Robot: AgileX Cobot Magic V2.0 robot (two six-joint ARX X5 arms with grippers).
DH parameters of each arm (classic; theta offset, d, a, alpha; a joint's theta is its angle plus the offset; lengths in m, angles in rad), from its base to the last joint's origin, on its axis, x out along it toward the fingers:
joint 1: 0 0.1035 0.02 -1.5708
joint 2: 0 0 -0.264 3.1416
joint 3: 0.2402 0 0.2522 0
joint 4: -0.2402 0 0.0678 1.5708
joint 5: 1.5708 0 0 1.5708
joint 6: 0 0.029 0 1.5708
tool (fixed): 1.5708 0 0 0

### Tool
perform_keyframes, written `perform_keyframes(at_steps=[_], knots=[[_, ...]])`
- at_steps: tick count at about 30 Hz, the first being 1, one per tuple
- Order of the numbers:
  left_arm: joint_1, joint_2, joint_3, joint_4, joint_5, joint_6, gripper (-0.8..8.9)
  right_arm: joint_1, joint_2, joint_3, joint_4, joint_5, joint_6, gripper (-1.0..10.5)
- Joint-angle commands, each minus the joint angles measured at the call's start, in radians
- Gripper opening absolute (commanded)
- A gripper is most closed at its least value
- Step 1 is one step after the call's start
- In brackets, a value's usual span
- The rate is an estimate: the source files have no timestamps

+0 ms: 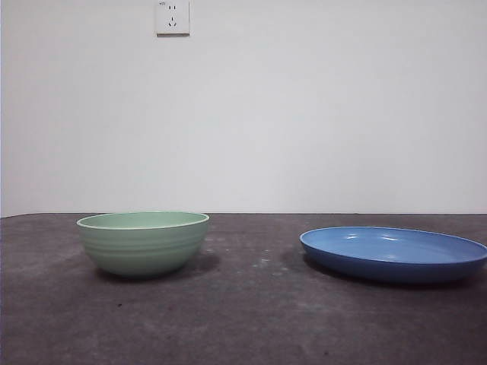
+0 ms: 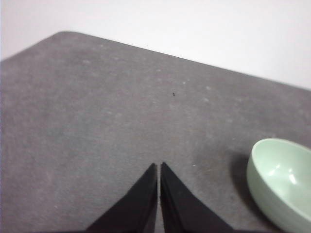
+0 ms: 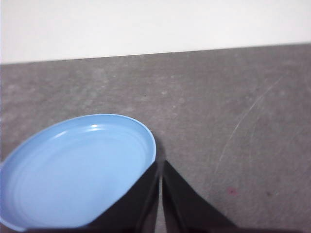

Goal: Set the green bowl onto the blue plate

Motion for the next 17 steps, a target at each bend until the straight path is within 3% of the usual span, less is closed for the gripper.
perform_keyframes(at_steps=[1, 9, 17], knots=[[0.0, -0.002, -0.02, -0.008, 0.002, -0.112, 0.1, -0.002, -0.003, -0.003, 0.011, -0.002, 0.111, 0.1], [0.0, -0.002, 0.023, -0.013, 0.018, -0.233, 0.1, -0.002, -0.003, 0.008, 0.084, -0.066, 0.212, 0.1], [0.0, 0.024, 0.18, -0.037, 0.026, -0.248, 0.1, -0.002, -0.002, 0.141, 0.09, -0.05, 0.216, 0.1]])
